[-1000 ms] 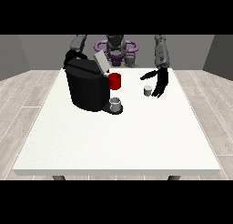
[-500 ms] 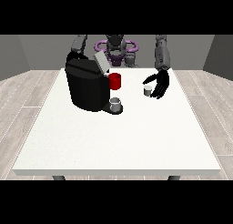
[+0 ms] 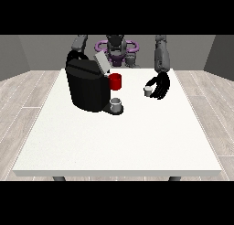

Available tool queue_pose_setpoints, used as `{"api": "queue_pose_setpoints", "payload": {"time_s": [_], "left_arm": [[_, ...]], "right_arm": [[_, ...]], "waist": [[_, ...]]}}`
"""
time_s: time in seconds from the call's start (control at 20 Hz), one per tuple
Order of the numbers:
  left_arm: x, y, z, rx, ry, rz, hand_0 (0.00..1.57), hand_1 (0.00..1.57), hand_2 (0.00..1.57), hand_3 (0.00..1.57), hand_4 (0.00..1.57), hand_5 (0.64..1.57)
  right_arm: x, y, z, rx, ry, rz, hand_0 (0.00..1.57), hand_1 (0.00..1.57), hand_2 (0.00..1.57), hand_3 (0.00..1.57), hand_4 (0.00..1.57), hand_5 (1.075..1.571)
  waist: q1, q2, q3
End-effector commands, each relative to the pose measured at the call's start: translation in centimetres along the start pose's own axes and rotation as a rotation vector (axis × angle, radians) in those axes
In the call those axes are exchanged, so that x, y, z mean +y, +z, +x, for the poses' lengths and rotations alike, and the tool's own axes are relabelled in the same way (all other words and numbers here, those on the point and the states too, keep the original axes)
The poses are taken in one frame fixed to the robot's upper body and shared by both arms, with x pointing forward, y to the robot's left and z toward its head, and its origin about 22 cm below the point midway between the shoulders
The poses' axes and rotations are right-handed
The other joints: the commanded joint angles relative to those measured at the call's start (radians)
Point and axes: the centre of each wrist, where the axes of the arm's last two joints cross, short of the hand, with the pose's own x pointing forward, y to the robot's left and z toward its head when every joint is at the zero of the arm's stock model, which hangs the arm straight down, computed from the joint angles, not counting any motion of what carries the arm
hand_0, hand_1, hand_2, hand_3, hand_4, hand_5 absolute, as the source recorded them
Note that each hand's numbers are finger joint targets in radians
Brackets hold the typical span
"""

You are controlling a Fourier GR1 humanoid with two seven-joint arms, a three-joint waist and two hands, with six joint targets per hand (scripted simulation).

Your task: Insert the coffee pod into the coffee machine and close the lid

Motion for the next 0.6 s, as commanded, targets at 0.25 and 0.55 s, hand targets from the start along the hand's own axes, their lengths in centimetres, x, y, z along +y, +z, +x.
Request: {"api": "queue_pose_setpoints", "payload": {"time_s": [0.25,0.55], "left_arm": [[1.4,-0.5,-0.4,-0.013,-0.157,-0.015,0.97,0.97,1.05,0.79,0.32,1.571],[0.8,-1.0,1.2,-0.111,-0.135,-0.063,1.32,1.32,1.43,1.41,0.55,1.571]], "right_arm": [[-1.0,-0.6,0.1,-0.008,-0.028,-0.008,0.0,0.0,0.0,0.0,0.51,1.571],[-1.7,0.0,-1.8,0.047,-0.032,-0.04,0.0,0.0,0.0,0.0,0.43,1.571]], "waist": [[-0.005,0.021,-0.0012],[0.031,-0.04,-0.001]]}}
